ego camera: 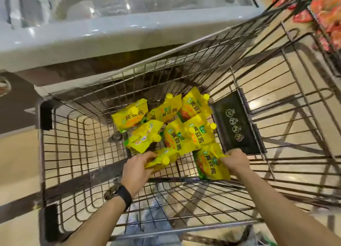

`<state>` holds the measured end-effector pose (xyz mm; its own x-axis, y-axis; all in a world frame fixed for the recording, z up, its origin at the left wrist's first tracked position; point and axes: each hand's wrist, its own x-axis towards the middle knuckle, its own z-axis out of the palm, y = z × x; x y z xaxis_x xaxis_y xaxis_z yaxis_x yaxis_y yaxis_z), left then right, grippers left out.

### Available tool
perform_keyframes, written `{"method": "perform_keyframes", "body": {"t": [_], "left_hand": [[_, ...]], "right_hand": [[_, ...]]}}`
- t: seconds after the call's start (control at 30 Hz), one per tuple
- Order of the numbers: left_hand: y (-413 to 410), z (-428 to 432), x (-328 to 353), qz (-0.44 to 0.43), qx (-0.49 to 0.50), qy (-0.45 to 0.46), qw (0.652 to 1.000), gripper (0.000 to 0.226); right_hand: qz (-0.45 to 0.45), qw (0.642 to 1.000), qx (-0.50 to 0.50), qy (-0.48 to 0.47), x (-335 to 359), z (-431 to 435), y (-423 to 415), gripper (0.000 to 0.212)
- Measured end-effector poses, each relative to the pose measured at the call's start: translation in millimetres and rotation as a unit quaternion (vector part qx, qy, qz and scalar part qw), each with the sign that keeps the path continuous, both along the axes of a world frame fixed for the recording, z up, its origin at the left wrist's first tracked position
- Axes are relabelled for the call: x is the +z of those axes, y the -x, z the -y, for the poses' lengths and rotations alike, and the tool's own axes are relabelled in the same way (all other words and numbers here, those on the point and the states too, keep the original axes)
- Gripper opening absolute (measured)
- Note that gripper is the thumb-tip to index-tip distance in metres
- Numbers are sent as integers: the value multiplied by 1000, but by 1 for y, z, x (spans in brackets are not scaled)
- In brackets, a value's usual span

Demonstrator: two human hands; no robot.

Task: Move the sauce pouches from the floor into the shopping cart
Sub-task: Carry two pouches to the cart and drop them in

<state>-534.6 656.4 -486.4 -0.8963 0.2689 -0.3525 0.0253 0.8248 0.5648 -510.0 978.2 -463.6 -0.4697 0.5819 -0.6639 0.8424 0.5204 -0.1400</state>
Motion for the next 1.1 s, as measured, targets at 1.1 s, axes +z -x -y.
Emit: {"method": "perform_keyframes", "body": {"t": [1.1], "left_hand": [[-211, 294, 339, -60, 397, 360, 842, 63]], "right_hand": [[-303, 635, 710, 22, 320, 437, 29, 72]]}}
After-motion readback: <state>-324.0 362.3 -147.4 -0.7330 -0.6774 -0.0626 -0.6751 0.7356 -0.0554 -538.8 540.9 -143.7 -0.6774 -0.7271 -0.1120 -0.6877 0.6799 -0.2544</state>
